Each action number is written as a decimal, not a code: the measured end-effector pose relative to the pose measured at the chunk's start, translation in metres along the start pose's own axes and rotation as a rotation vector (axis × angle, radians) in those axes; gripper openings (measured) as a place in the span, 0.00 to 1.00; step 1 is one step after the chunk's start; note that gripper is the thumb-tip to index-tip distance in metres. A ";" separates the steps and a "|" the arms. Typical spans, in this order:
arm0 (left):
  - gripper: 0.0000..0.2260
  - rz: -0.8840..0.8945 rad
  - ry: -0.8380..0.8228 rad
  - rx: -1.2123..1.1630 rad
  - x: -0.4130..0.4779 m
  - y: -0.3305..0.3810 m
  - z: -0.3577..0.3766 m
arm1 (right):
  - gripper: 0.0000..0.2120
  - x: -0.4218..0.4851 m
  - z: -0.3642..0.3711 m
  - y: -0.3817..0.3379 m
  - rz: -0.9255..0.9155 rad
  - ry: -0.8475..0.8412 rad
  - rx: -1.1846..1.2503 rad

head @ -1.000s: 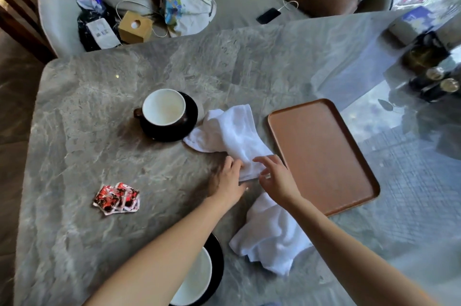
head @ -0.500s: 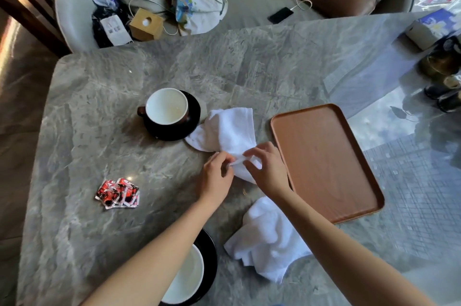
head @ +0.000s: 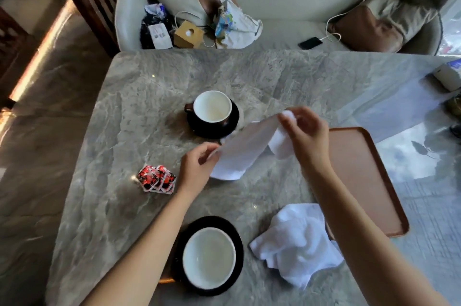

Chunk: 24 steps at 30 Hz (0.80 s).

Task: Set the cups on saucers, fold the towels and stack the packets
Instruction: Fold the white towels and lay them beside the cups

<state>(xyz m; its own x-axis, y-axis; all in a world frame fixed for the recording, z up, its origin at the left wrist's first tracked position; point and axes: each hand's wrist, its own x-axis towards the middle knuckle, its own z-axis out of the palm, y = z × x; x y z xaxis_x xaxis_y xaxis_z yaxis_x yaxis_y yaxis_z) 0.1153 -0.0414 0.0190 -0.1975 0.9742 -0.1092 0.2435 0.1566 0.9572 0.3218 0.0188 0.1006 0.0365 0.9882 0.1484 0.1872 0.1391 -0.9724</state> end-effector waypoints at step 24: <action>0.13 -0.079 0.770 -0.169 -0.010 -0.011 -0.259 | 0.08 -0.028 0.222 -0.035 0.331 -0.495 0.244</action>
<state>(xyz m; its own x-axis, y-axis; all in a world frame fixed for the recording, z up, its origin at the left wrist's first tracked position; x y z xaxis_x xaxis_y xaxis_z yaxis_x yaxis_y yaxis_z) -0.1313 -0.0944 0.0787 -0.8246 0.5653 -0.0212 0.0659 0.1332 0.9889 0.0967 0.0007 0.0908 -0.4146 0.8854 -0.2103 0.0125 -0.2255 -0.9742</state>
